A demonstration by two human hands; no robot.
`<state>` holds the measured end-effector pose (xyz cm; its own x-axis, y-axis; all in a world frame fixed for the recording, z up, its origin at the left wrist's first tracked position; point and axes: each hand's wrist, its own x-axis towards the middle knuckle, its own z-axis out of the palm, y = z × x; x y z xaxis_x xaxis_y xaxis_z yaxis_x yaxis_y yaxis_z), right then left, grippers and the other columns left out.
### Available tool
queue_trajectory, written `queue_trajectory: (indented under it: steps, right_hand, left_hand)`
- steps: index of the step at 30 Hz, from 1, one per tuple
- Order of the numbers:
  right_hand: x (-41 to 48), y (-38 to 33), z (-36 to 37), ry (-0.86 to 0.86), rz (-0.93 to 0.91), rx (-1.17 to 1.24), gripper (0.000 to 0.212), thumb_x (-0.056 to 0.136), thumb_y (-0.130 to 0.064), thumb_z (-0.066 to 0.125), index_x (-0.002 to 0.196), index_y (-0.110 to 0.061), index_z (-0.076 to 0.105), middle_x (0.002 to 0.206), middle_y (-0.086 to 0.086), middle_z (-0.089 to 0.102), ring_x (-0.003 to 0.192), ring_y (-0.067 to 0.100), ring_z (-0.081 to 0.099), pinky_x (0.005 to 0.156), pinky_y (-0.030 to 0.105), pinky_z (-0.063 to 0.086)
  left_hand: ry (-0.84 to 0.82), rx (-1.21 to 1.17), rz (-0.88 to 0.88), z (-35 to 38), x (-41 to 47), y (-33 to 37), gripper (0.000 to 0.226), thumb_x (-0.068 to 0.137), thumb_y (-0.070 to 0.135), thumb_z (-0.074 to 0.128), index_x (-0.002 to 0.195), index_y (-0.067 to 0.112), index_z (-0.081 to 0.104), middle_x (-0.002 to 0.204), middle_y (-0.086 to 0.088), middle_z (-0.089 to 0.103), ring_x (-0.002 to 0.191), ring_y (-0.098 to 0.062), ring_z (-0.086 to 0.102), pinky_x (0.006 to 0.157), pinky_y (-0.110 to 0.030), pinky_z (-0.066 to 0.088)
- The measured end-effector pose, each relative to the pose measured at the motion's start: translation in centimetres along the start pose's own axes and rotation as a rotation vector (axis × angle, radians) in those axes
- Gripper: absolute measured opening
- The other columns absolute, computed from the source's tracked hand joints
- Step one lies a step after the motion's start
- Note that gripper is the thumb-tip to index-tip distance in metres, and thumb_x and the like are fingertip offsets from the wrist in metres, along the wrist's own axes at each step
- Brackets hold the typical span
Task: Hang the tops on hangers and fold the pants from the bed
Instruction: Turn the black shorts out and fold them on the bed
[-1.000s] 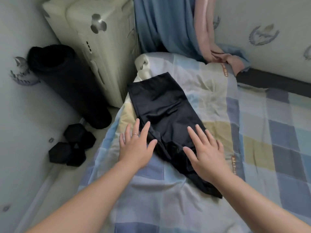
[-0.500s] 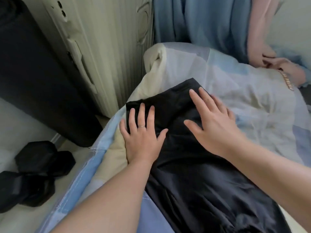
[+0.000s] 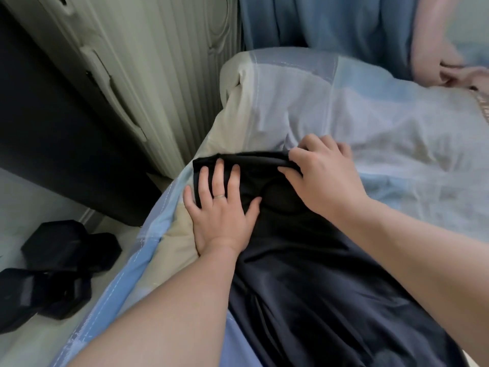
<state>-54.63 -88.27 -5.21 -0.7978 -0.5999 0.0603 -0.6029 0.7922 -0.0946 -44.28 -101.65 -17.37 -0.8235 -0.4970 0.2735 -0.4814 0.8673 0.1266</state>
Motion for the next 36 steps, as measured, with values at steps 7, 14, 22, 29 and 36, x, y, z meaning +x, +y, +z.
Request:
queue_trajectory:
  steps: [7,14,22,29,36]
  right_hand:
    - [-6.4,-1.0,1.3,-0.180,0.106,0.048,0.029,0.105,-0.042,0.043,0.083,-0.024,0.045,0.090,-0.005,0.042,0.100,0.031,0.052,0.080,0.040,0.030]
    - [-14.8,-0.4,0.6,-0.274,0.144,0.059,0.034,0.107,-0.041,0.038,0.088,-0.019,0.056,0.100,-0.003,0.055,0.098,0.027,0.057,0.090,0.037,0.035]
    - [-27.4,0.4,-1.3,-0.333,0.298,0.244,0.030,0.104,-0.040,0.047,0.099,-0.020,0.069,0.126,-0.011,0.060,0.122,0.013,0.053,0.113,0.038,0.028]
    - [-41.7,-0.1,-5.6,-0.382,0.505,0.416,0.022,0.099,-0.033,0.059,0.095,-0.017,0.074,0.123,-0.009,0.067,0.120,0.015,0.058,0.106,0.042,0.039]
    - [-57.6,-2.9,-9.6,-0.683,0.845,0.494,0.021,0.099,-0.035,0.056,0.093,-0.019,0.067,0.108,0.006,0.067,0.105,0.035,0.061,0.087,0.043,0.046]
  left_hand:
    - [0.034,-0.043,0.061,-1.0,0.2,0.0,0.062,0.090,0.056,0.049,0.141,0.021,0.042,0.151,-0.003,0.043,0.141,-0.026,0.035,0.115,-0.056,0.020]
    - [-0.026,0.034,0.341,-3.1,-1.3,0.4,0.038,0.085,0.022,0.063,0.121,0.023,0.052,0.114,-0.007,0.058,0.107,-0.031,0.050,0.089,-0.046,0.027]
    - [-0.108,-0.112,0.405,-7.8,-12.9,3.1,0.025,0.065,-0.001,0.070,0.086,0.008,0.060,0.082,-0.013,0.059,0.076,-0.036,0.057,0.067,-0.042,0.040]
    - [-0.482,-0.160,0.306,-15.8,-28.2,6.4,0.032,0.063,0.006,0.065,0.092,0.014,0.055,0.096,-0.010,0.061,0.092,-0.035,0.055,0.080,-0.044,0.039]
    - [-0.950,-0.079,0.476,-25.0,-42.4,7.2,0.033,0.081,0.029,0.061,0.112,0.019,0.053,0.112,-0.004,0.058,0.106,-0.030,0.051,0.082,-0.042,0.038]
